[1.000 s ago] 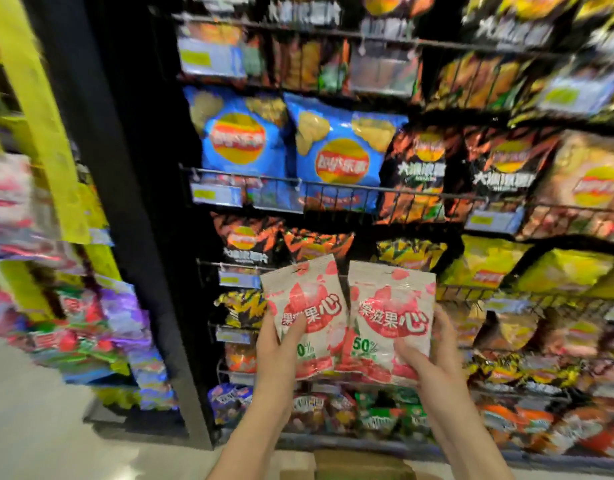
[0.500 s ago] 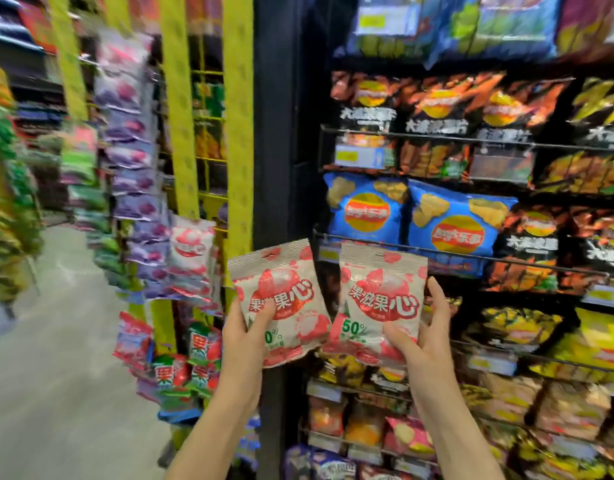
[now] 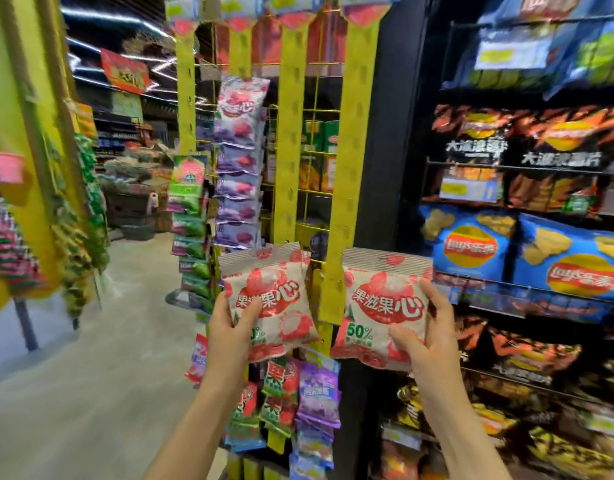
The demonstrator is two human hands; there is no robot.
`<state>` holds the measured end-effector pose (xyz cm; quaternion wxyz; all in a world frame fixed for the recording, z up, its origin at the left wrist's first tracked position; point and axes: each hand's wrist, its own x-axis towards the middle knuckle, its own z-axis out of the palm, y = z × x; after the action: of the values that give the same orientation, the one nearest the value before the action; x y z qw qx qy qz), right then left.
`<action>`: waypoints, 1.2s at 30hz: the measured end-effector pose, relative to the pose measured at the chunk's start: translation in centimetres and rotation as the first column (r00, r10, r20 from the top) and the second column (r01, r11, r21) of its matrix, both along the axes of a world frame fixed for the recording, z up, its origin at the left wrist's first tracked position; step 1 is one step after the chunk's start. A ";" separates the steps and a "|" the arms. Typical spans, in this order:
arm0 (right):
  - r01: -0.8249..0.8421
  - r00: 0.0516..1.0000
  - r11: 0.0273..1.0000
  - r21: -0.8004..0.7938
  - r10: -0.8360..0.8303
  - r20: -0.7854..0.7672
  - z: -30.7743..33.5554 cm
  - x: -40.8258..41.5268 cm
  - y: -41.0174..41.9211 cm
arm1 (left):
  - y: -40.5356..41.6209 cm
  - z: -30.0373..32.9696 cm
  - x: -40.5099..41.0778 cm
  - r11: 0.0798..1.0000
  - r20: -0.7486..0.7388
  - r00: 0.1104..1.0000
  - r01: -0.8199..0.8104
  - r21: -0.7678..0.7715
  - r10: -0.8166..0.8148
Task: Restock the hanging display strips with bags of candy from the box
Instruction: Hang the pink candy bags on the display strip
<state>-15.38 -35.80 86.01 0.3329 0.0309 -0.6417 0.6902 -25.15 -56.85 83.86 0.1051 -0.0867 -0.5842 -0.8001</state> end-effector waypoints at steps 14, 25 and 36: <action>0.095 0.994 0.994 -0.057 -0.098 -0.055 0.7 -12.1 -1.3 | -2.1 1.2 -11.5 0.992 -0.131 0.988 -0.095 -0.078 0.084; 0.221 0.970 0.972 -0.076 -0.227 -0.082 1.4 -18.3 -0.5 | 0.6 3.4 -19.9 0.980 -0.248 0.963 0.055 -0.191 -0.102; 0.456 0.885 0.885 -0.097 -0.462 -0.059 0.6 -17.4 -2.6 | 2.3 4.1 -24.7 0.908 -0.252 0.886 0.320 -0.272 -0.388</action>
<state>-32.73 -38.38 86.60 0.5133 -0.1074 -0.5885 0.6153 -49.84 -54.55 87.95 0.0337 -0.3243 -0.6215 -0.7124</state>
